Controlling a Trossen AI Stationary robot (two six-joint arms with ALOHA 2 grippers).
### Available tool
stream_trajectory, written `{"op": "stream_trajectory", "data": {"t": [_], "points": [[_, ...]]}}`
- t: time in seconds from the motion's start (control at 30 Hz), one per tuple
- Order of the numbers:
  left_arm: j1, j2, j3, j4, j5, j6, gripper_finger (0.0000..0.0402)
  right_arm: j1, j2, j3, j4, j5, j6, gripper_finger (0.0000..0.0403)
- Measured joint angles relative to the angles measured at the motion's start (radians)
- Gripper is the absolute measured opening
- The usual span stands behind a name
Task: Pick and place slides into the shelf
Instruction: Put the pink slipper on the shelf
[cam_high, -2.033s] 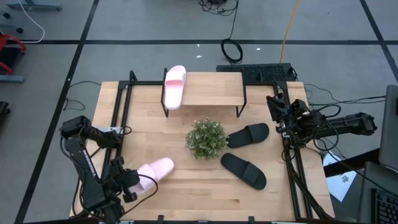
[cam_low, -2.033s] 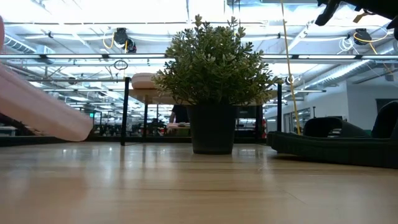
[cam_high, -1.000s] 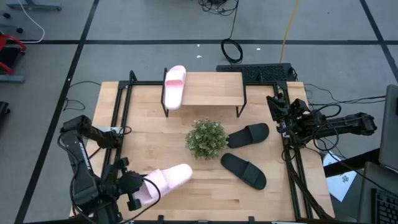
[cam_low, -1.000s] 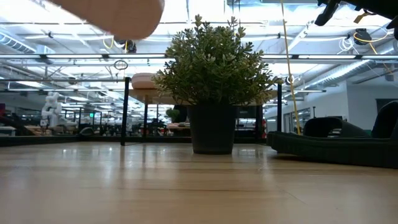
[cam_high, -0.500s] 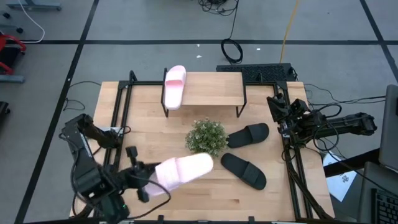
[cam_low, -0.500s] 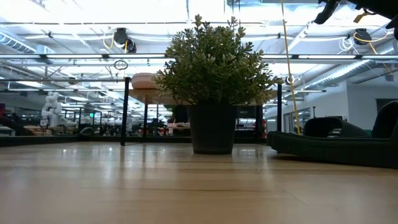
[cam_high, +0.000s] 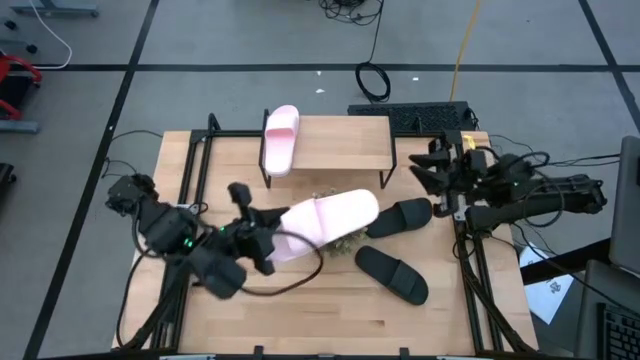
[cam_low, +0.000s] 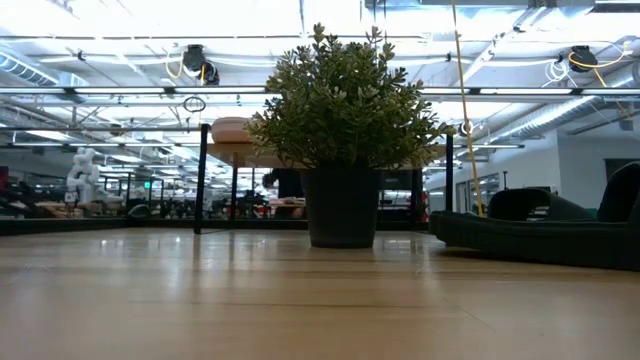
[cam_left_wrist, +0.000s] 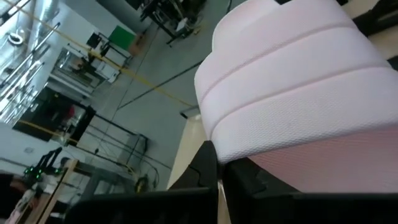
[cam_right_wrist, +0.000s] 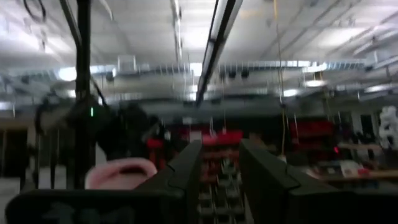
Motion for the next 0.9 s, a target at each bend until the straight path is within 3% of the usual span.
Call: {"op": "stream_trajectory", "data": {"t": [0.3, 0.5, 0.73, 0.9], "points": [[0.124, 0.0, 0.028, 0.131, 0.146, 0.167, 0.0, 0.0, 0.012, 0.261, -0.483, 0.0, -0.025, 0.01], [0.157, 0.0, 0.028, 0.182, 0.235, 0.223, 0.0, -0.001, 0.005, 0.365, -0.765, -0.056, 0.093, 0.01], [0.196, 0.0, 0.028, 0.178, 0.244, 0.232, 0.0, -0.001, -0.006, 0.387, -0.854, -0.207, 0.271, 0.0122], [0.215, 0.0, 0.028, 0.178, 0.246, 0.263, 0.0, -0.001, -0.006, 0.387, -0.915, -0.233, 0.384, 0.0163]]}}
